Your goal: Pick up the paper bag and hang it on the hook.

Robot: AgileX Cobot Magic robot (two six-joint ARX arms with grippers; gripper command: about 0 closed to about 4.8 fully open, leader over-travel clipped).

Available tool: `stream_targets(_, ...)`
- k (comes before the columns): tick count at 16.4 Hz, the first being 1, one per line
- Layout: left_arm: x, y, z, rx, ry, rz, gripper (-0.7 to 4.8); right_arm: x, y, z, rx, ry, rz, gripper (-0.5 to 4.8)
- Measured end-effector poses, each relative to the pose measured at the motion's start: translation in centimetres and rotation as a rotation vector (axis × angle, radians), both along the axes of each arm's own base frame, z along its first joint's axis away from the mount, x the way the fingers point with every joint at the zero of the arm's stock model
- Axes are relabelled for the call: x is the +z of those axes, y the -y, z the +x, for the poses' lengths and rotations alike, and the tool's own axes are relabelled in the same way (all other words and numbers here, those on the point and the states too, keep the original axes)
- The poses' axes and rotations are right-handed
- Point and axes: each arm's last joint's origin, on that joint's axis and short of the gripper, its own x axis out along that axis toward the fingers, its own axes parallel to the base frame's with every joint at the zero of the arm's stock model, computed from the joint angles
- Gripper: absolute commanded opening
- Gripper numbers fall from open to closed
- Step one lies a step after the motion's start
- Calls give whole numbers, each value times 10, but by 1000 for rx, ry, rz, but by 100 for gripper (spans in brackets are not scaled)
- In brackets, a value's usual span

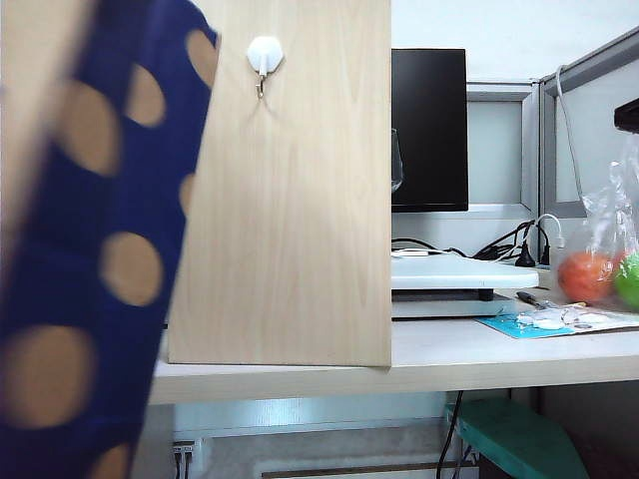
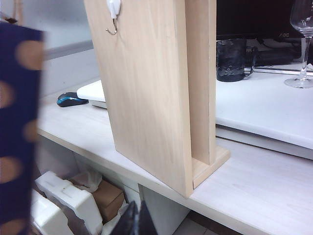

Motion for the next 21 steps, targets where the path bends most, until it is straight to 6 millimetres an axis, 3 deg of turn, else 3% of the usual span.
stream_targets(6,-26,36,16,-137,-16,-27,-5,0,0,0,0,0,0,-1)
stream_targets(10,-39,77,47,-166,12,-15,-5,0,0,0,-1,0,0,-1)
stream_targets(13,-55,92,77,-134,-14,1,-5,0,0,0,0,0,0,-1)
stream_targets(21,-96,107,111,-5,-128,129,-5,0,0,0,-1,0,0,-1)
